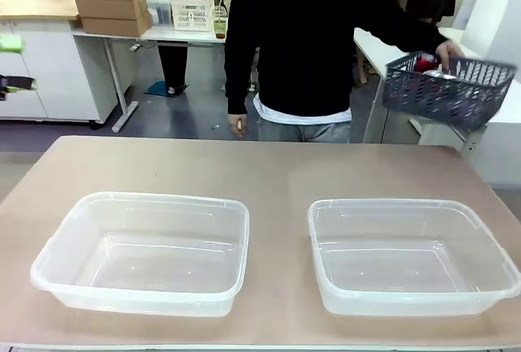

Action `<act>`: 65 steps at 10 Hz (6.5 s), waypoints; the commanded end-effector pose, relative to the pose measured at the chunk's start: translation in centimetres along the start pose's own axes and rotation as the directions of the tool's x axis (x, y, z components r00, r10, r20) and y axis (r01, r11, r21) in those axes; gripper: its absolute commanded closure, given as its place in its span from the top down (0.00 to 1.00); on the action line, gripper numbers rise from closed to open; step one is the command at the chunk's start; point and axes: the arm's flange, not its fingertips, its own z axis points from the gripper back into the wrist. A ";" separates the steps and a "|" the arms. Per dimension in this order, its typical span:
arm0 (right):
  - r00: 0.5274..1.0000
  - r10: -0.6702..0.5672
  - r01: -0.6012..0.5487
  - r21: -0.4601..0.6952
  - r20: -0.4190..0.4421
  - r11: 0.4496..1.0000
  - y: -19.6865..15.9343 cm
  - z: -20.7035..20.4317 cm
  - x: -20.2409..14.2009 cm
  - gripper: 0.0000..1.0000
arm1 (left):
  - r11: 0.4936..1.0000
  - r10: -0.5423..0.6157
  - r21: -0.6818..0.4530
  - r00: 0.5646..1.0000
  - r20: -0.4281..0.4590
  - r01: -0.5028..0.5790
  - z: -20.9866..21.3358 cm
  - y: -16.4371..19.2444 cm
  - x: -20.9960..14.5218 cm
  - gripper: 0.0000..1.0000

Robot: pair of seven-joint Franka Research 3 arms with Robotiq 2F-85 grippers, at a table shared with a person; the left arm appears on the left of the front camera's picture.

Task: Sort the waste into each basket.
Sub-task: Pick up the Organizing box on the left side of the table and lift it.

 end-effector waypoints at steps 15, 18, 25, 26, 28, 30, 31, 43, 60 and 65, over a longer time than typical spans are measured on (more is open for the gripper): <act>0.776 0.009 -0.372 -0.447 -0.630 0.814 9.6 -40.6 -14.1 1.00 | 0.845 0.008 0.422 0.780 -0.625 0.329 -2.6 -10.3 -11.8 1.00; 0.763 0.009 -0.327 -0.374 -0.646 0.868 9.9 -41.5 -16.7 1.00 | 0.881 0.060 0.428 0.851 -0.521 0.200 0.4 -6.2 -6.8 1.00; 0.887 -0.294 -0.200 -0.868 -0.358 0.454 5.1 -49.2 -20.1 1.00 | 0.777 0.251 0.571 0.702 -0.667 0.264 -8.3 1.6 -15.2 1.00; 0.872 -0.295 -0.241 -0.867 -0.390 0.435 4.4 -48.7 -19.9 1.00 | 0.759 0.244 0.574 0.682 -0.690 0.309 -9.0 2.2 -16.3 1.00; 0.891 -0.257 -0.215 -0.846 -0.375 0.488 4.2 -47.8 -20.7 1.00 | 0.803 0.217 0.536 0.710 -0.670 0.260 -6.9 -0.7 -7.8 1.00; 0.873 -0.306 -0.225 -0.871 -0.379 0.437 2.9 -49.3 -20.5 1.00 | 0.761 0.220 0.571 0.707 -0.673 0.307 -10.5 1.6 -9.7 1.00; 0.874 -0.314 -0.213 -0.872 -0.372 0.441 2.6 -49.8 -20.7 1.00 | 0.739 0.221 0.588 0.705 -0.674 0.330 -11.8 2.5 -11.6 1.00; 0.871 -0.298 -0.233 -0.862 -0.390 0.450 2.9 -49.8 -21.2 0.00 | 0.540 0.359 0.751 0.704 -0.613 0.379 -12.0 6.4 -17.0 0.00; 0.698 -0.352 -0.492 -0.775 -0.623 0.397 8.1 -34.5 -13.6 0.00 | 0.569 0.387 0.798 0.792 -0.472 0.197 -15.6 -7.4 -6.2 0.00; 0.725 -0.311 -0.438 -0.760 -0.614 0.480 11.0 -38.6 -13.3 0.07 | 0.635 0.412 0.756 0.761 -0.502 0.155 -19.6 -9.7 -6.0 0.06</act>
